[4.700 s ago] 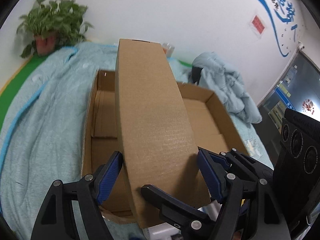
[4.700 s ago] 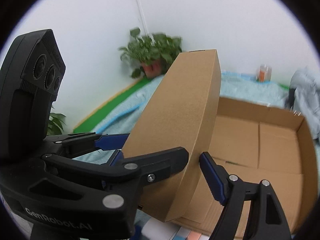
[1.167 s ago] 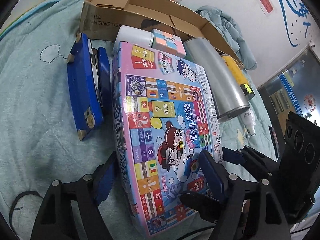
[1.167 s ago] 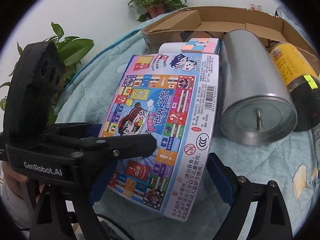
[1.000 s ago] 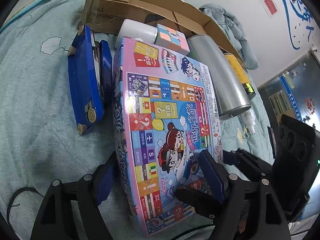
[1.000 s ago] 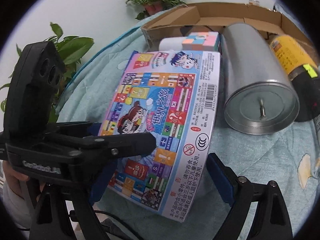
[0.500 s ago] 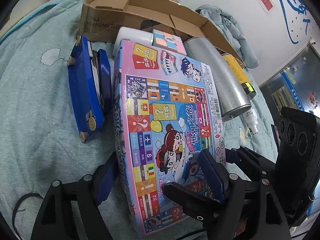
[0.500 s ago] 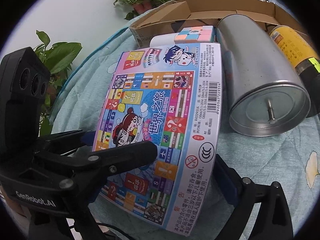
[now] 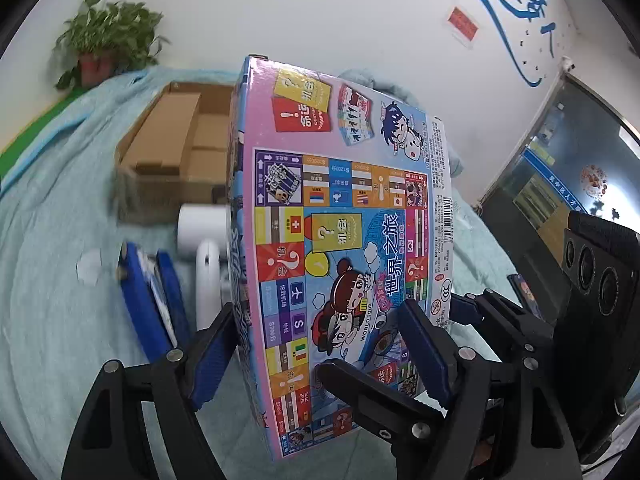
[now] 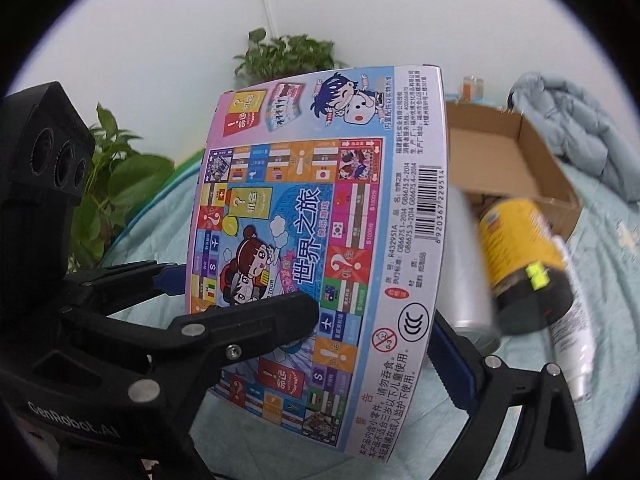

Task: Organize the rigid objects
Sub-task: 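Lift the board-game box with the left tool and carry it over the box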

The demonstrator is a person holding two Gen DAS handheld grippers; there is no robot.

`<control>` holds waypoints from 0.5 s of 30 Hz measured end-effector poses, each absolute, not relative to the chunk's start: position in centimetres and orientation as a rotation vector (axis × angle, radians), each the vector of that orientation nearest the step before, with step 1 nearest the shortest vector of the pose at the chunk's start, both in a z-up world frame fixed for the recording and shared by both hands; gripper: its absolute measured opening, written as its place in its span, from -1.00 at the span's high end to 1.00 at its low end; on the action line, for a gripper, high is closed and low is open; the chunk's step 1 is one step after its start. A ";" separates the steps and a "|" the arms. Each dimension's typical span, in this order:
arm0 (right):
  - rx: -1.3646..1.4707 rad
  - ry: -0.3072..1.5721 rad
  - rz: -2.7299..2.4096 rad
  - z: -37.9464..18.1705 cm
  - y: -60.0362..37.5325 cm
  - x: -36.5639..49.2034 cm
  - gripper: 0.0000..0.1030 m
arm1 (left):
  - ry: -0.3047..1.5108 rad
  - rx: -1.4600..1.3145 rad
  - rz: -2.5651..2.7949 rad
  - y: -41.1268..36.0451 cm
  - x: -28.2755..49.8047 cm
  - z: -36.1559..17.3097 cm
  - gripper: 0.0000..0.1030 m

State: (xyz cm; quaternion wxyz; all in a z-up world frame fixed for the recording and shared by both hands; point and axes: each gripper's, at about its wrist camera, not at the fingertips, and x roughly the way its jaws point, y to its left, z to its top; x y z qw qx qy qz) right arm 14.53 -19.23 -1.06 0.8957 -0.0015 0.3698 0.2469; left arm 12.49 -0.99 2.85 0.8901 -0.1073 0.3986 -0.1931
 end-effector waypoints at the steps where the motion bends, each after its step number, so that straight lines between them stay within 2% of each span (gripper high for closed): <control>1: -0.005 0.754 0.505 -0.7 -19.4 14.6 -0.87 | 0.810 -0.212 -0.410 -1.2 12.9 3.6 -0.51; 15: -0.021 0.625 0.429 4.3 -20.4 19.5 -0.87 | 0.687 -0.190 -0.463 -0.8 19.2 10.1 -0.51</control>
